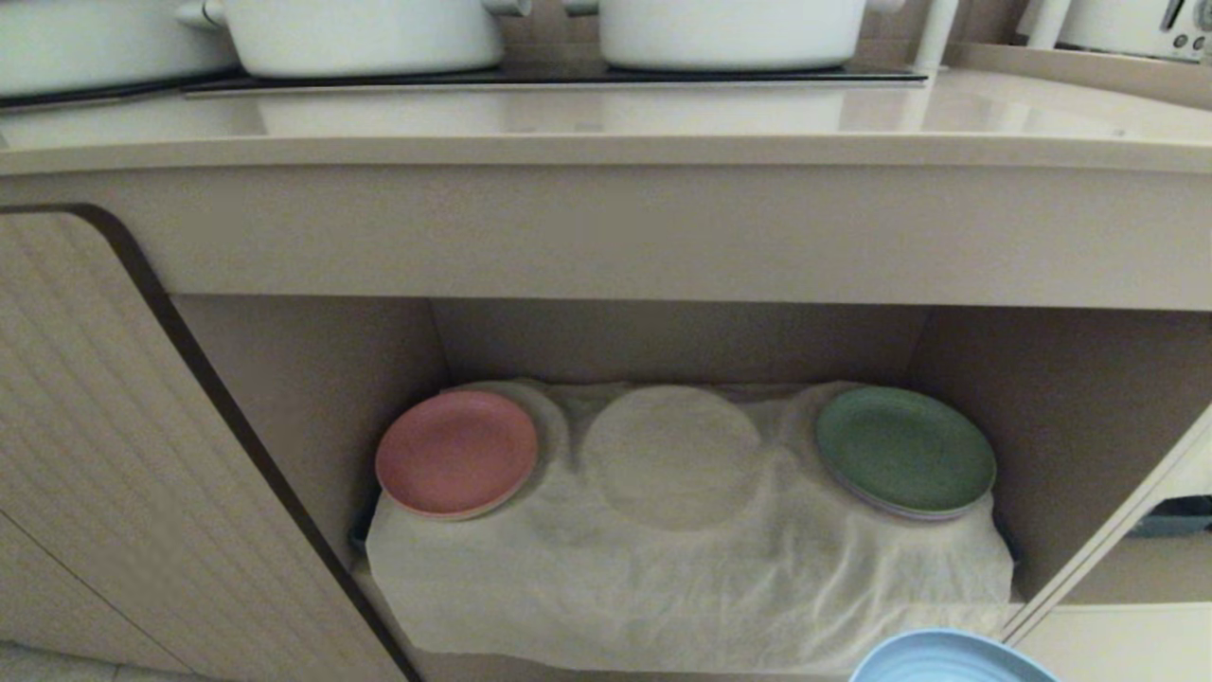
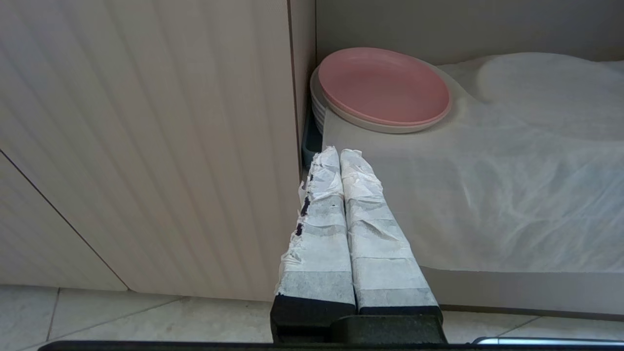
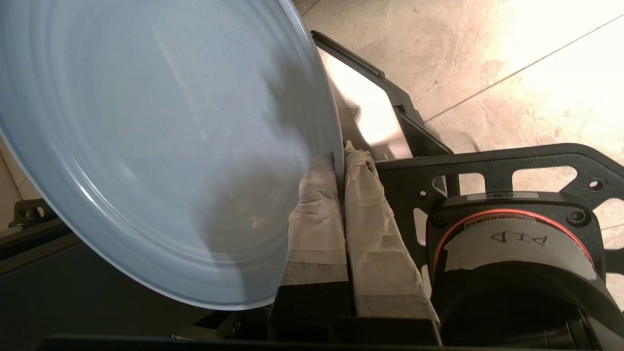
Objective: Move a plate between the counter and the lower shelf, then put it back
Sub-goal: Put the plate in the cupboard
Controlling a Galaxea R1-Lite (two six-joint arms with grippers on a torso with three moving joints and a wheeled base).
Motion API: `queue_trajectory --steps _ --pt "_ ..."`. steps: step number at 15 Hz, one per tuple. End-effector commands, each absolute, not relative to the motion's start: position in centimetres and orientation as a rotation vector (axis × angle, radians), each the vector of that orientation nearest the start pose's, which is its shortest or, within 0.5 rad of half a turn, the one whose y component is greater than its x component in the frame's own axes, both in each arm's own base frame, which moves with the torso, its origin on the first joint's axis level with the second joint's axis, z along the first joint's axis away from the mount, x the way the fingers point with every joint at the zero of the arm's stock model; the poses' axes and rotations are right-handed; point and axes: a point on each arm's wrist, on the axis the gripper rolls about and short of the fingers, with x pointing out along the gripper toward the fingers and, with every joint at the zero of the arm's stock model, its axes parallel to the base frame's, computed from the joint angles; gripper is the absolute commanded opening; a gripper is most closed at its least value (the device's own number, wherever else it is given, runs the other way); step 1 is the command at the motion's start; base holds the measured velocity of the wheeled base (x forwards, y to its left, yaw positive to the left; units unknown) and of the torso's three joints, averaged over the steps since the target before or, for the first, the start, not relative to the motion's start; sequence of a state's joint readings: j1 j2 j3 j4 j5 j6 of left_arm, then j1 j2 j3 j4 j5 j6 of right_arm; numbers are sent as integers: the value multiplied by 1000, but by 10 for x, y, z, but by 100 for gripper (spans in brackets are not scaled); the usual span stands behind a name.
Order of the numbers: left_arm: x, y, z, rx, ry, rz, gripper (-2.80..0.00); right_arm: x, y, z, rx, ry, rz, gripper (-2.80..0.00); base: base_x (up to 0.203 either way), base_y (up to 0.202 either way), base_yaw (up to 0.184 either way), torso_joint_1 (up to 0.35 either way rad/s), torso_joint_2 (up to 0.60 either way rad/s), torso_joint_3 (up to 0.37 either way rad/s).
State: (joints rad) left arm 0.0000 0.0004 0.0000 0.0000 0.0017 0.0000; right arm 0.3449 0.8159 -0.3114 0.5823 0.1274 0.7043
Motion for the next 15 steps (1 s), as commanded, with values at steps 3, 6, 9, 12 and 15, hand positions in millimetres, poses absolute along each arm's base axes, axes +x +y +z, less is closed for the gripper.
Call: queue_trajectory --steps 3,6,9,12,15 --pt "-23 0 75 0 0 2 -280 34 15 106 494 1227 -1 -280 0 0 0 0 0 0" --pt "-23 0 75 0 0 2 -280 52 22 106 481 1222 12 -280 0 0 0 0 0 0" --pt "-23 0 75 0 0 2 -280 72 29 109 455 1217 33 -280 0 0 0 0 0 0" --pt "-23 0 75 0 0 2 -280 96 38 115 448 1207 44 -280 0 0 0 0 0 0" --pt "-23 0 75 0 0 2 -280 115 44 115 446 1210 43 -280 0 0 0 0 0 0"
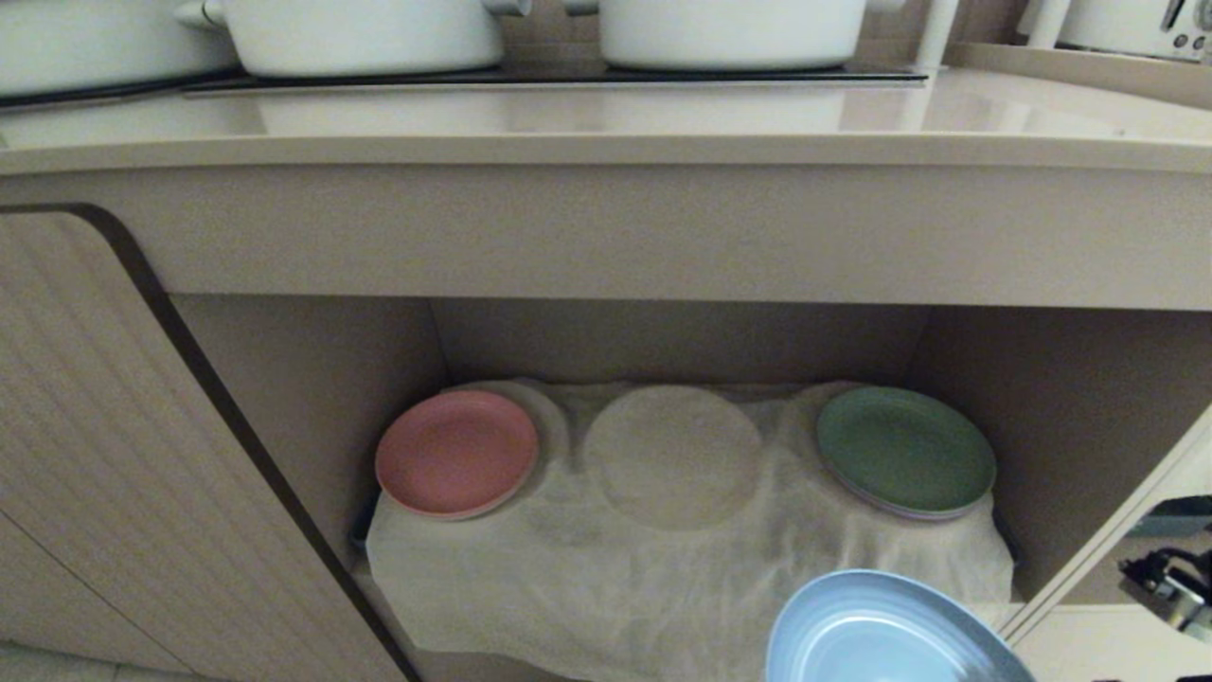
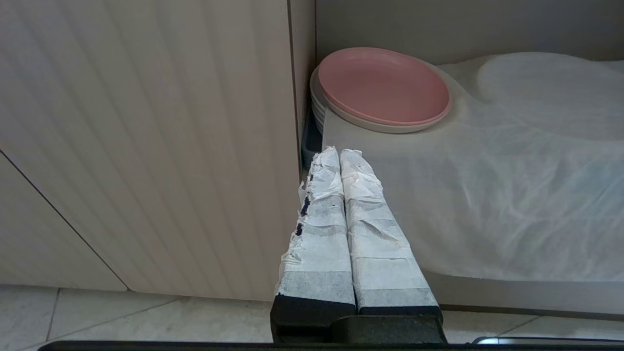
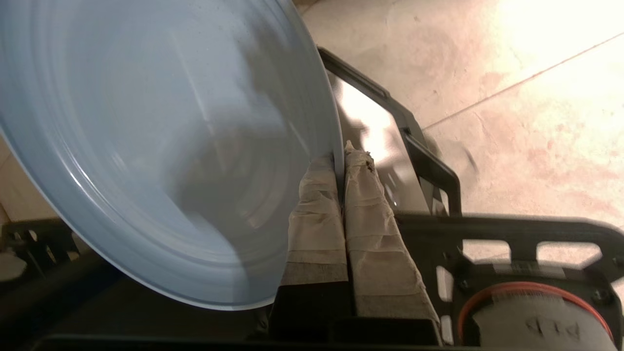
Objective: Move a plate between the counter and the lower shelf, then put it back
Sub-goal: Put the plate in the cupboard
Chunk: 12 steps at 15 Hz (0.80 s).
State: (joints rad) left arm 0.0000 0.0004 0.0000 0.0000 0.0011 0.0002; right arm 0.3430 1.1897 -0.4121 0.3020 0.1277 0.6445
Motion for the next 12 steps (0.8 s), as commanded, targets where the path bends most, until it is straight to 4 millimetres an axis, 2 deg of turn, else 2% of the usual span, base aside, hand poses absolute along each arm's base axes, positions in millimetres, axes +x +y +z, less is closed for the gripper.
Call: queue_trajectory --steps 1,8,12 --pt "-23 0 75 0 0 2 -280 122 47 114 449 1202 47 -280 0 0 0 0 0 0" --pt "-23 0 75 0 0 2 -280 164 62 107 464 1170 60 -280 0 0 0 0 0 0" --pt "-23 0 75 0 0 2 -280 194 73 107 514 1140 48 -280 0 0 0 0 0 0"
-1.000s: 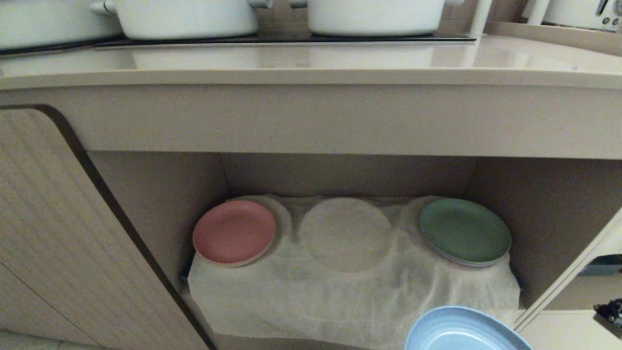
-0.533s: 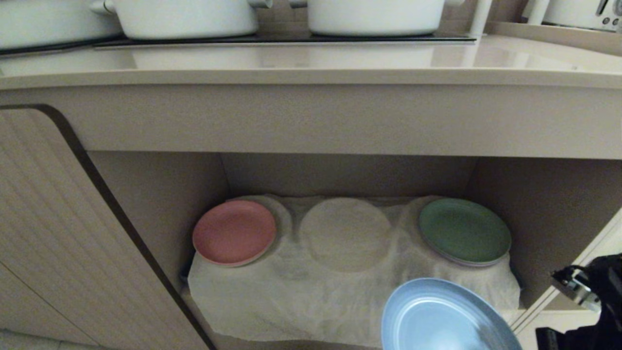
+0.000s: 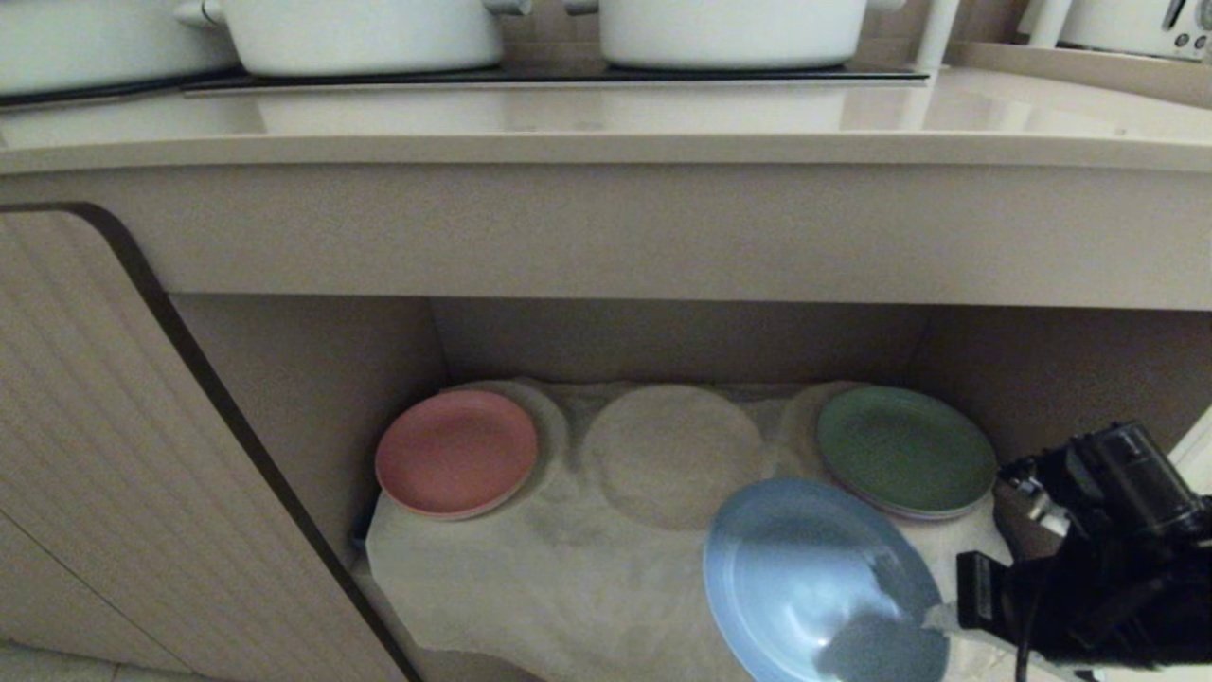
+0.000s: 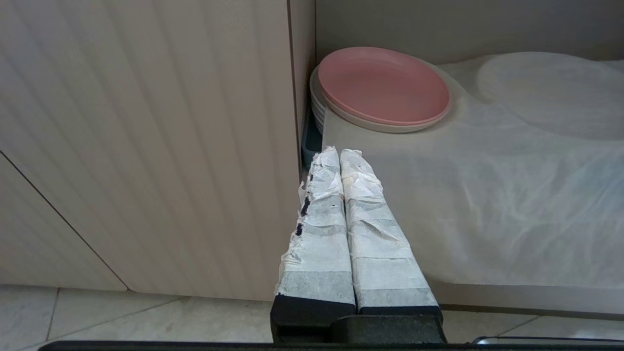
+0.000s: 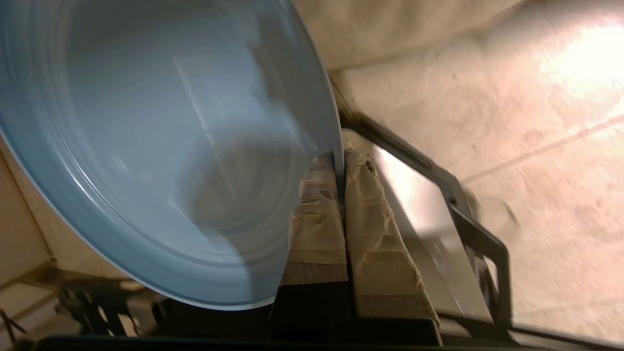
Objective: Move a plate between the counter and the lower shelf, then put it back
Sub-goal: Put the plate in the cupboard
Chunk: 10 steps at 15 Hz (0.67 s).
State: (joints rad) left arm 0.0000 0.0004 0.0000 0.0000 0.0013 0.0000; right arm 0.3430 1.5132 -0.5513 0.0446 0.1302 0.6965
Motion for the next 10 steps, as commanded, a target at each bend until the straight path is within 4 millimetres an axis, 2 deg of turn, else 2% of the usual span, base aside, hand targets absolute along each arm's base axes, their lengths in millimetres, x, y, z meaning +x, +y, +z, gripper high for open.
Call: queue_trajectory --steps 1,4,10 --pt "-23 0 75 0 0 2 -280 201 75 105 516 1138 47 -280 0 0 0 0 0 0" --pt "-23 0 75 0 0 2 -280 222 83 103 580 1086 44 -280 0 0 0 0 0 0" --pt "-23 0 75 0 0 2 -280 240 99 92 637 1024 80 -280 0 0 0 0 0 0"
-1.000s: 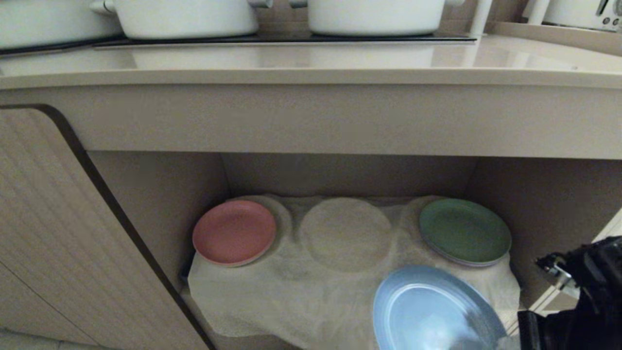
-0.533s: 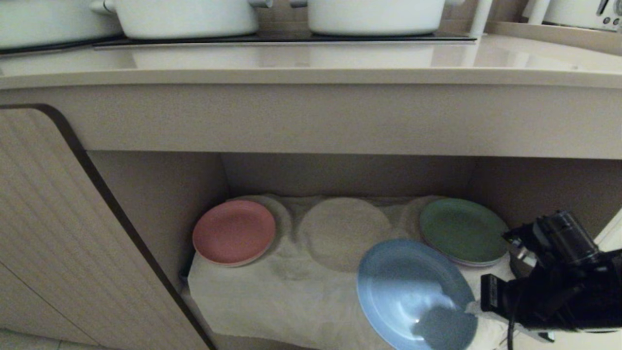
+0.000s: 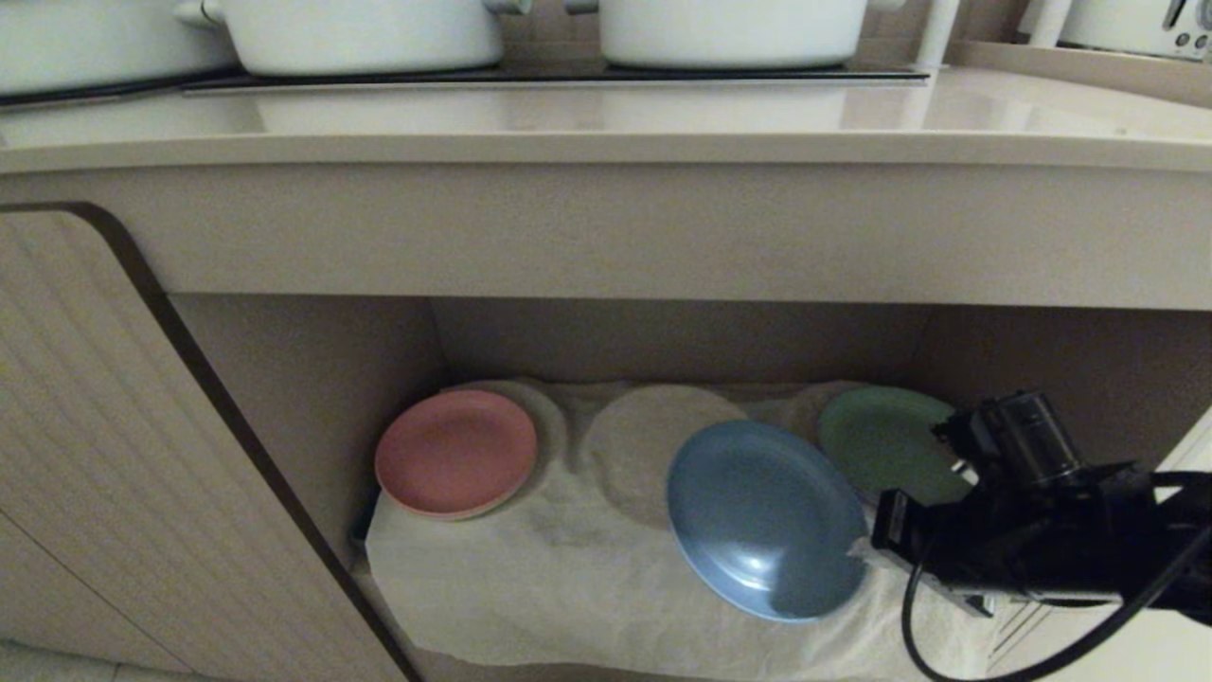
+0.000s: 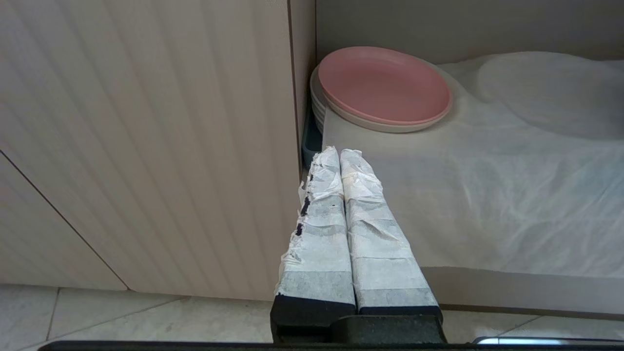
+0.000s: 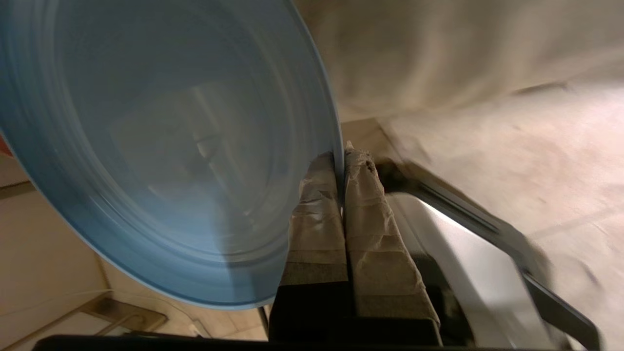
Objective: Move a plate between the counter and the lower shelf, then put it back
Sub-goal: Put the plate in the cupboard
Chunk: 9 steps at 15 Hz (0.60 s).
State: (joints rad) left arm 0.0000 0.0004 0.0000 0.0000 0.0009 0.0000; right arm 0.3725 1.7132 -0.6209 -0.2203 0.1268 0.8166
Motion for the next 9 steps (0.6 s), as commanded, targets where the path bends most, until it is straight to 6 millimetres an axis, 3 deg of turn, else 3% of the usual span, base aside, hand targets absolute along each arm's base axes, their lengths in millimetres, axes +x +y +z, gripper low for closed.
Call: queue_trajectory --steps 1,9 --pt "-23 0 75 0 0 2 -280 241 104 91 641 1019 96 -280 0 0 0 0 0 0" --pt "-23 0 75 0 0 2 -280 273 128 87 671 1007 87 -280 0 0 0 0 0 0"
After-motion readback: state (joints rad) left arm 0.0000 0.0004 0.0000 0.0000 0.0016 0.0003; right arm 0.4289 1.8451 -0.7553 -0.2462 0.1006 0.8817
